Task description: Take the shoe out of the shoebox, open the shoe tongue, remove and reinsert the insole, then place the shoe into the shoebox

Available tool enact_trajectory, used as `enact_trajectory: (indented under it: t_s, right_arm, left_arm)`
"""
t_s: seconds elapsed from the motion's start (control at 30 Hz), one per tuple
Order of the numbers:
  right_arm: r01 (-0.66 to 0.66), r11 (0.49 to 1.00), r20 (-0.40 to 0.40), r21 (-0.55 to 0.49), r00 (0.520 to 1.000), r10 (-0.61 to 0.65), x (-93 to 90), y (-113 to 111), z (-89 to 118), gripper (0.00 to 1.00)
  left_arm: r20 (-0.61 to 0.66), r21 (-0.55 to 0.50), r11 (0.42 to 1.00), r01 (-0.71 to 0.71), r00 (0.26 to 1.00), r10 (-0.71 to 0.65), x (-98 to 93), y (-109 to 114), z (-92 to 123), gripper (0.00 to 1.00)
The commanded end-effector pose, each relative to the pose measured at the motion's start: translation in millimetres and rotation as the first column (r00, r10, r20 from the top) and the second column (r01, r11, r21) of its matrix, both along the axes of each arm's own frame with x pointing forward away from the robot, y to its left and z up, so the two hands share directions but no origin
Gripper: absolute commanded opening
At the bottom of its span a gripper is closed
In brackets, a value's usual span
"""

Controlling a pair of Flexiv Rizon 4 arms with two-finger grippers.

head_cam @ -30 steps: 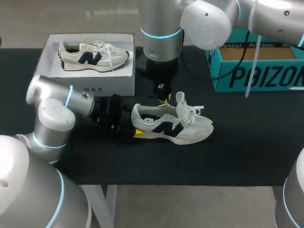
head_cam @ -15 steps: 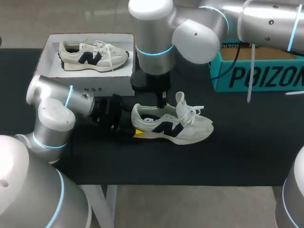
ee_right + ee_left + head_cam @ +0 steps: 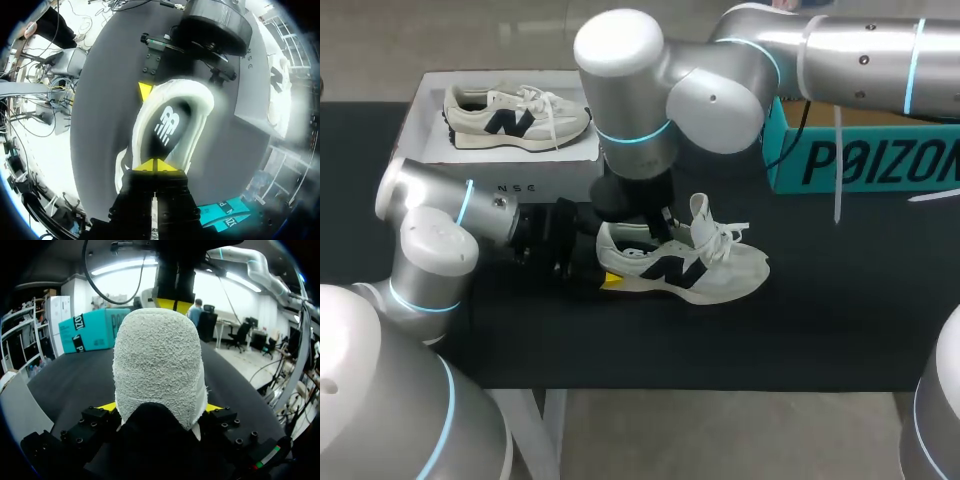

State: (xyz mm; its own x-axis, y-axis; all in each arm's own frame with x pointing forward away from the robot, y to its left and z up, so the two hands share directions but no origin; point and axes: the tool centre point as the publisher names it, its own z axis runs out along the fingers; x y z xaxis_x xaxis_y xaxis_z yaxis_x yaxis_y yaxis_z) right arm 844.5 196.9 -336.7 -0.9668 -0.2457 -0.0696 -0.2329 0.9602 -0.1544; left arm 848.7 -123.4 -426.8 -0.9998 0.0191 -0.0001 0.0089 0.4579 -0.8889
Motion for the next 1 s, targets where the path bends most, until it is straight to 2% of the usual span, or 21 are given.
enact_trajectory:
  t_s: [0.03, 0.13, 0.27, 0.57, 1.0]
  right_arm:
    - [0.065, 0.997, -0.031, 0.04, 0.998, -0.064, 5.7, 0.4, -7.8, 0.0]
    - [0.135, 0.99, -0.048, 0.035, 0.99, -0.133, 4.7, 2.5, -14.0, 0.0]
    - [0.263, 0.964, -0.027, 0.039, 0.965, -0.263, 2.0, -2.2, -18.3, 0.0]
    - [0.263, 0.964, -0.027, 0.039, 0.965, -0.263, 2.0, -2.2, -18.3, 0.0]
    - [0.306, 0.952, -0.058, 0.026, 0.951, -0.304, 9.8, -6.7, -57.0, 0.0]
  left_arm:
    - [0.0, 0.001, 1.0, 0.0, 1.0, 0.0, 0.1, -0.5, 0.0, 0.0]
    - [0.0, 0.001, 1.0, 0.0, 1.0, 0.0, 0.1, -0.5, 0.0, 0.0]
    - [0.0, 0.001, 1.0, 0.0, 1.0, 0.0, 0.1, -0.5, 0.0, 0.0]
    - [0.0, 0.001, 1.0, 0.0, 1.0, 0.0, 0.1, -0.5, 0.0, 0.0]
    - [0.0, 0.001, 1.0, 0.0, 1.0, 0.0, 0.1, -0.5, 0.0, 0.0]
